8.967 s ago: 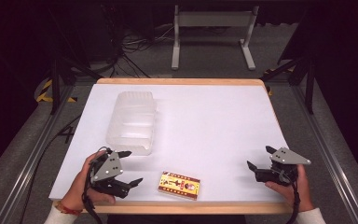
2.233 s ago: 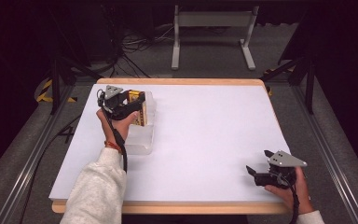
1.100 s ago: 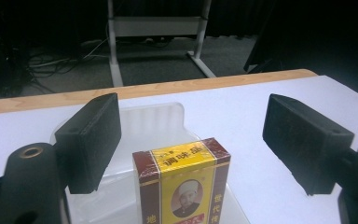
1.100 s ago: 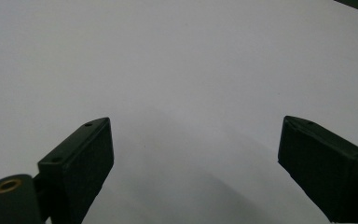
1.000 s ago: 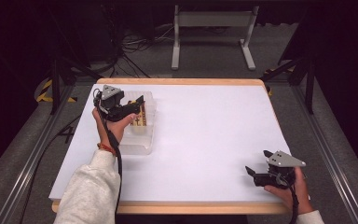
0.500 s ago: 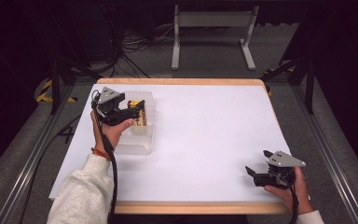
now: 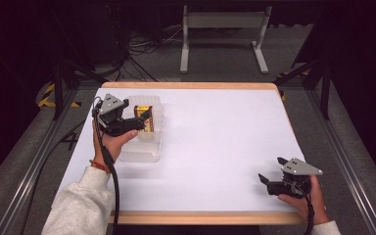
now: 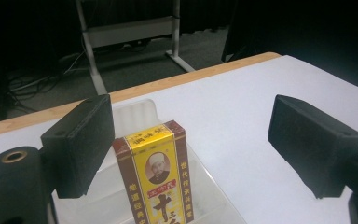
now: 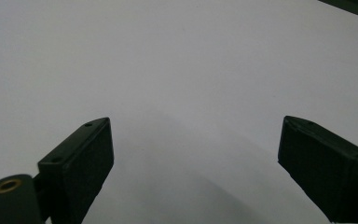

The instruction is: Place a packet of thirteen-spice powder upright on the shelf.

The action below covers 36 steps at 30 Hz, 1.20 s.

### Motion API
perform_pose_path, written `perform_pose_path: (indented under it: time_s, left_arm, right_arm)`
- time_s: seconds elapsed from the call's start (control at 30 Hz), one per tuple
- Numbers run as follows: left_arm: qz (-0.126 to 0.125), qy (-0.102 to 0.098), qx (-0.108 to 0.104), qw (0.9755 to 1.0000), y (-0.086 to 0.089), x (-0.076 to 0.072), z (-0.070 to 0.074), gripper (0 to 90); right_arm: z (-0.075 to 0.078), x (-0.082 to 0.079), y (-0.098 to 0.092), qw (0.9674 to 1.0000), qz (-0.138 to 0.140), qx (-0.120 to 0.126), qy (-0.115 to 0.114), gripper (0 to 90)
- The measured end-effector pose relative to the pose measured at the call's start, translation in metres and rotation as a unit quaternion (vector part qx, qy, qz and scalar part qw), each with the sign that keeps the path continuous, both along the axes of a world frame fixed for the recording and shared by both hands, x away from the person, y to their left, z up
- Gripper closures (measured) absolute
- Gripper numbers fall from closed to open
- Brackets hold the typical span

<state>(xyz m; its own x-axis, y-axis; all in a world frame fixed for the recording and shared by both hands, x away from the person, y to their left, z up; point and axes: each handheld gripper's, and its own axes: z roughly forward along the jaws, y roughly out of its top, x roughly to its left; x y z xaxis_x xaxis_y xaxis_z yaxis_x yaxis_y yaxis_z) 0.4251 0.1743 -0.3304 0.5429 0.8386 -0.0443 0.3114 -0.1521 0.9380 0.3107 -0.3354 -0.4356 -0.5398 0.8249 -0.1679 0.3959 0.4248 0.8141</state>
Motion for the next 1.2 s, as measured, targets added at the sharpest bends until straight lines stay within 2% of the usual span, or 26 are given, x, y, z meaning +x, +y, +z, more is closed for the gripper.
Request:
perform_pose_path:
  time_s: [0.1, 0.37, 0.6, 0.8, 1.03, 1.2]
  left_arm:
    - [-0.011, -0.008, 0.01, 0.9999, 0.001, -0.006, 0.001, 14.8]
    - [-0.031, -0.019, 0.013, 0.9992, 0.006, -0.019, 0.003, 14.9]
    - [-0.048, -0.026, 0.035, 0.9979, 0.008, -0.03, 0.003, 14.9]
    - [-0.067, -0.029, 0.048, 0.9962, 0.006, -0.039, 0.0, 14.8]
    - [-0.092, -0.033, 0.07, 0.9927, 0.0, -0.053, -0.004, 14.2]
    - [-0.109, -0.032, 0.073, 0.9908, -0.004, -0.06, -0.005, 14.1]
  right_arm:
    - [0.0, 0.0, 0.0, 1.0, 0.001, 0.001, 0.0, 11.0]
    - [0.0, 0.0, 0.001, 1.0, 0.0, 0.0, 0.0, 11.0]
    - [0.0, 0.0, 0.0, 1.0, -0.001, -0.001, 0.0, 11.0]
    - [0.0, 0.0, 0.001, 1.0, -0.001, -0.001, 0.0, 11.0]
    - [0.0, 0.0, 0.0, 1.0, -0.002, -0.001, 0.0, 11.0]
    - [0.0, 0.0, 0.001, 1.0, 0.0, -0.002, 0.0, 11.0]
